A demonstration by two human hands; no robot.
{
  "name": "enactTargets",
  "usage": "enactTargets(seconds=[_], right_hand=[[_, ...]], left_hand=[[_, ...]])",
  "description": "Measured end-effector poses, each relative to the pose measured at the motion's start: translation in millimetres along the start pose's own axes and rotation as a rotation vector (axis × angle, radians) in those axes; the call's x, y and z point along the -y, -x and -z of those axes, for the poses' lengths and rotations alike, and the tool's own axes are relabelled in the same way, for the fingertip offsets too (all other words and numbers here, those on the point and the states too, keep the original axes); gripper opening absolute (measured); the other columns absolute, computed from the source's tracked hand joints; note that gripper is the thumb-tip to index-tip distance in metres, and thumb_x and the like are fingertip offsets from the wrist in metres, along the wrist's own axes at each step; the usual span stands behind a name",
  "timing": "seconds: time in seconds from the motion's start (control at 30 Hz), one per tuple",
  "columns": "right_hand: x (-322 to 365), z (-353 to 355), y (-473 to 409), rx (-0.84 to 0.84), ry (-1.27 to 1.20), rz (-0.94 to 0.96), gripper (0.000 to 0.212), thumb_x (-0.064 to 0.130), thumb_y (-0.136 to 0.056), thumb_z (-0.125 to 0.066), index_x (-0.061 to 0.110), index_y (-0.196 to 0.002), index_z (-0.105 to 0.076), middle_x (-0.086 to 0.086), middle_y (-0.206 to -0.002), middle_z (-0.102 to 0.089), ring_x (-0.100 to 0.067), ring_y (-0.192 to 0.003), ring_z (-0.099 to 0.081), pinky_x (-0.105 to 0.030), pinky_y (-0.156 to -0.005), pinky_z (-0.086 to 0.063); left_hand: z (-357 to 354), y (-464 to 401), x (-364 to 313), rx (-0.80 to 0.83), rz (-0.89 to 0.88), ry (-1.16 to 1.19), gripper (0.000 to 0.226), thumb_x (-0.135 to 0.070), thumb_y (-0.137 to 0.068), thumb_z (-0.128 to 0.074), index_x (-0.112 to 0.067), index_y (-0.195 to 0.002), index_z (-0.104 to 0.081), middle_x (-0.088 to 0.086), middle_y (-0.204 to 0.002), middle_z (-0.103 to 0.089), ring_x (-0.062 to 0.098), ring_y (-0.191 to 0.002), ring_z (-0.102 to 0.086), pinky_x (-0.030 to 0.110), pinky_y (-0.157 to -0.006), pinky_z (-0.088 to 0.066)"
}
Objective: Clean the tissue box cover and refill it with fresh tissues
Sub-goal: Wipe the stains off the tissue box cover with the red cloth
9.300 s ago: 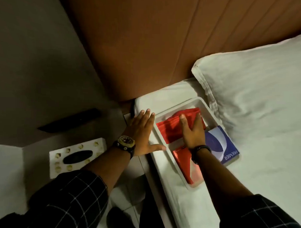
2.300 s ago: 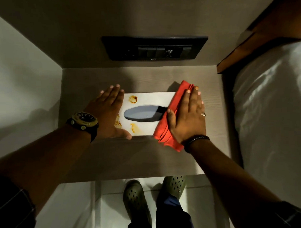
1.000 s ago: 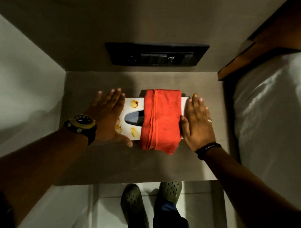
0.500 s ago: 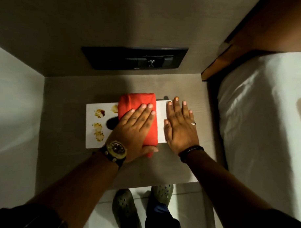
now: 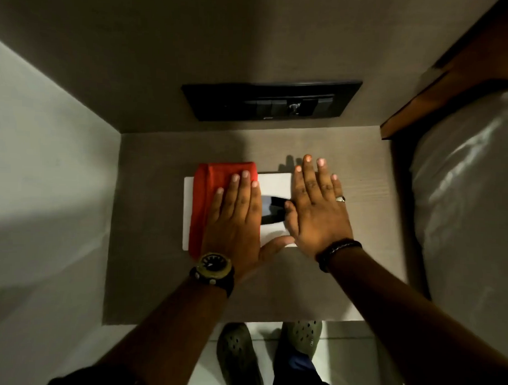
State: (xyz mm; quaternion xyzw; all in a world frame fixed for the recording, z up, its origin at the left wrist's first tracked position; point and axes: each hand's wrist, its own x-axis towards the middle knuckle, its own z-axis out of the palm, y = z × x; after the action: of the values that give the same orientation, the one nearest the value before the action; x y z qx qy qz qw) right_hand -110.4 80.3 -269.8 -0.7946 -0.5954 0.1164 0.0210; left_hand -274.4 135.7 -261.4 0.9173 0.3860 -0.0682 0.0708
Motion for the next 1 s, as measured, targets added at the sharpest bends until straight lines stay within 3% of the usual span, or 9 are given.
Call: enactTargets(seconds=[0.27,0.47,0.67,0.73,0.83,1.0], right_hand=[[5.0,-1.9,0.6,-0.007,0.013,-0.007,0.072,0.046,-0.092,-0.023,0.006,-0.151,-0.018,-0.015,-0.16,-0.009,-0.032,-0.147,-0.003,-0.053,-0.118,-0.012],[3.3,-3.2,-1.3,0.002,-0.016,-0.012,0.073,0.044,-0.091,-0.027,0.002,-0.15,-0.018,-0.019,-0.159,-0.013,-0.034,-0.147,-0.007,-0.052,-0.117,-0.017],[2.0,-3.4,-0.6,-0.027,-0.059,0.008,0.073,0.042,-0.09,-0.031,-0.001,-0.148,-0.023,-0.022,-0.157,-0.019,-0.036,-0.146,-0.012,-0.053,-0.115,-0.022],[2.0,-3.7,-1.3,-0.03,-0.053,0.017,0.072,0.041,-0.09,-0.03,-0.002,-0.148,-0.023,-0.022,-0.156,-0.019,-0.037,-0.146,-0.012,-0.053,-0.115,-0.022],[2.0,-4.4,-1.8,-0.035,-0.049,0.013,0.072,0.04,-0.089,-0.028,-0.002,-0.148,-0.023,-0.023,-0.156,-0.019,-0.037,-0.146,-0.012,-0.053,-0.116,-0.02],[-0.1,-6.3,-0.6,-0.042,-0.073,0.029,0.072,0.038,-0.088,-0.031,-0.003,-0.147,-0.025,-0.023,-0.156,-0.02,-0.037,-0.146,-0.012,-0.054,-0.115,-0.022]], left_hand=[[2.7,14.9,55.7,0.001,-0.075,-0.013,0.103,-0.079,-0.083,-0.02,0.0,-0.148,-0.015,0.019,-0.158,-0.008,0.032,-0.147,-0.004,0.05,-0.118,-0.012],[-4.1,11.4,68.3,-0.062,0.029,0.148,0.098,-0.075,-0.084,-0.02,-0.002,-0.149,-0.015,0.016,-0.158,-0.01,0.031,-0.147,-0.006,0.05,-0.118,-0.008],[-5.5,5.5,74.3,-0.091,0.248,0.447,0.104,-0.081,-0.079,-0.019,-0.01,-0.15,0.006,0.01,-0.16,0.011,0.023,-0.147,0.012,0.043,-0.119,-0.004],[-3.8,6.6,72.9,-0.093,0.267,0.437,0.105,-0.081,-0.079,-0.019,-0.008,-0.15,0.005,0.012,-0.16,0.011,0.024,-0.147,0.011,0.041,-0.119,-0.003],[-2.3,6.9,66.8,-0.062,0.11,0.188,0.107,-0.079,-0.081,-0.02,0.002,-0.149,-0.004,0.022,-0.158,0.002,0.034,-0.147,0.004,0.048,-0.119,-0.002],[9.6,8.2,64.8,-0.002,-0.423,-0.046,0.118,-0.088,-0.072,-0.031,0.003,-0.147,-0.018,0.022,-0.156,-0.015,0.036,-0.146,-0.01,0.051,-0.117,-0.015]])
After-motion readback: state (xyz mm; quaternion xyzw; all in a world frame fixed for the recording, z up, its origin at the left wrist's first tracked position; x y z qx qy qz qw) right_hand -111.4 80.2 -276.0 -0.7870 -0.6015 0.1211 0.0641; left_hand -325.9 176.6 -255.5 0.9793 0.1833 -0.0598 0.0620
